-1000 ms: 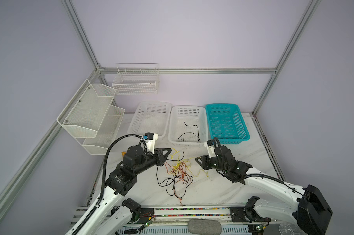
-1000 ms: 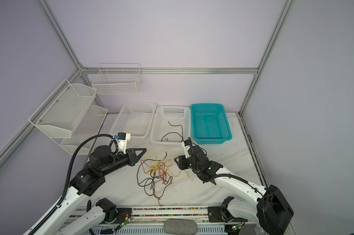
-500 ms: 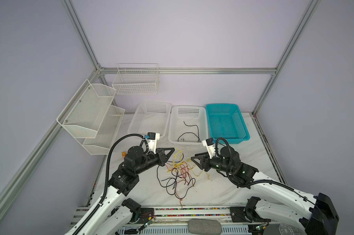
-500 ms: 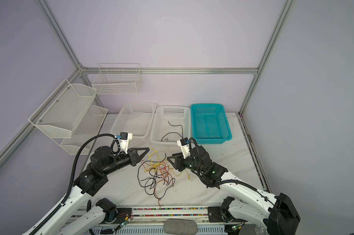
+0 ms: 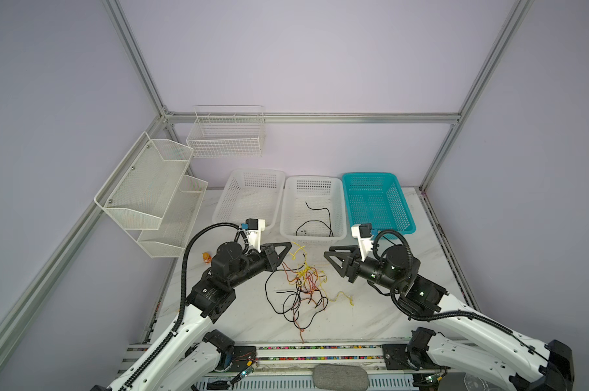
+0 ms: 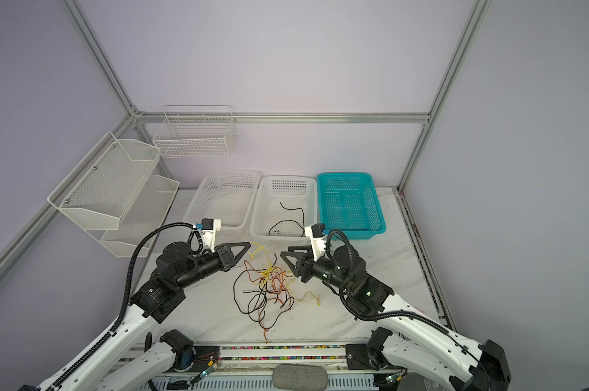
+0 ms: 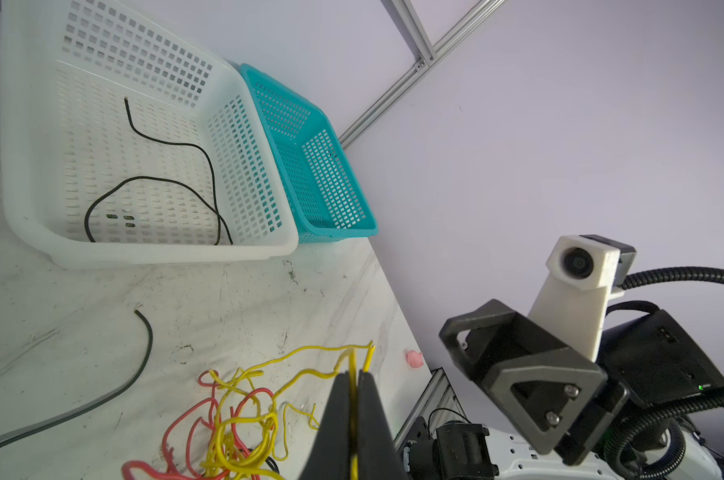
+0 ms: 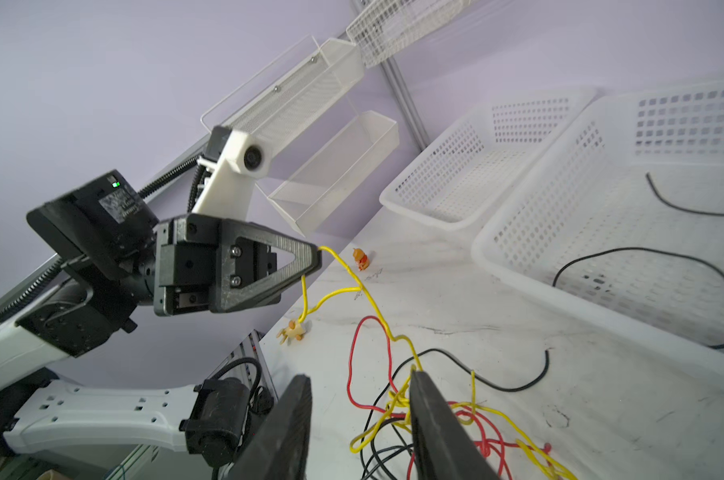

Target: Untangle the cables

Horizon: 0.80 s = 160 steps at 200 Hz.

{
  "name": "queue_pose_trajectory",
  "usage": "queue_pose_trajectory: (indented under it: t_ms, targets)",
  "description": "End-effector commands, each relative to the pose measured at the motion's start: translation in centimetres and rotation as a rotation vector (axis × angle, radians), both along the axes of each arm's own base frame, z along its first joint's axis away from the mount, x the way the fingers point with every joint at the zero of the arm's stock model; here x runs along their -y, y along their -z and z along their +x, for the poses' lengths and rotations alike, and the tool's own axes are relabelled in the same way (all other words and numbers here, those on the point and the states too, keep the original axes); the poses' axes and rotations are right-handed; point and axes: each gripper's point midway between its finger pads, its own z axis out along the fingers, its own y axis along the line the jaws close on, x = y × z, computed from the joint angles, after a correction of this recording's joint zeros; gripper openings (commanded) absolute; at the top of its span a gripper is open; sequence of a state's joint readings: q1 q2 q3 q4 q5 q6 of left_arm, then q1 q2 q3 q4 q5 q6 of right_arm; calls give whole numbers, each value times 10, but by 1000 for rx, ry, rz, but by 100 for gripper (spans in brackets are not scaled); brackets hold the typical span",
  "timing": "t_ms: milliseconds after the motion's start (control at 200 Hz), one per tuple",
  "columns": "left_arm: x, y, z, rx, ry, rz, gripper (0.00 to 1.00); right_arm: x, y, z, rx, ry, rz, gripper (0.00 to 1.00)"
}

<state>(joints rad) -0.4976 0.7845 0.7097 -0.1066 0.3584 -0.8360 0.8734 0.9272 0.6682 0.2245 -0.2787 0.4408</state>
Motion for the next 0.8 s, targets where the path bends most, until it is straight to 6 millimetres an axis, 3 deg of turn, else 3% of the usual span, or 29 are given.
queue_pose_trajectory:
  t_ms: [0, 75, 390, 520, 545, 795]
  targets:
    - [-1, -19, 3, 52, -15, -57, 0, -25, 12, -24, -16, -104, 12, 42]
    - [0, -17, 5, 39, -19, -59, 0, -39, 23, -31, -11, -109, -30, 42]
    - [4, -8, 9, 14, -21, -43, 0, -93, 62, -24, 27, -20, -248, 41]
    - [5, -8, 9, 13, -22, -42, 0, -98, 64, -3, 44, 102, -301, 41]
    - [5, -7, 8, 11, -21, -41, 0, -101, 74, 2, 41, 118, -334, 41]
    - [3, -12, 6, 27, -25, -31, 0, -103, 99, 24, 35, 230, -452, 41]
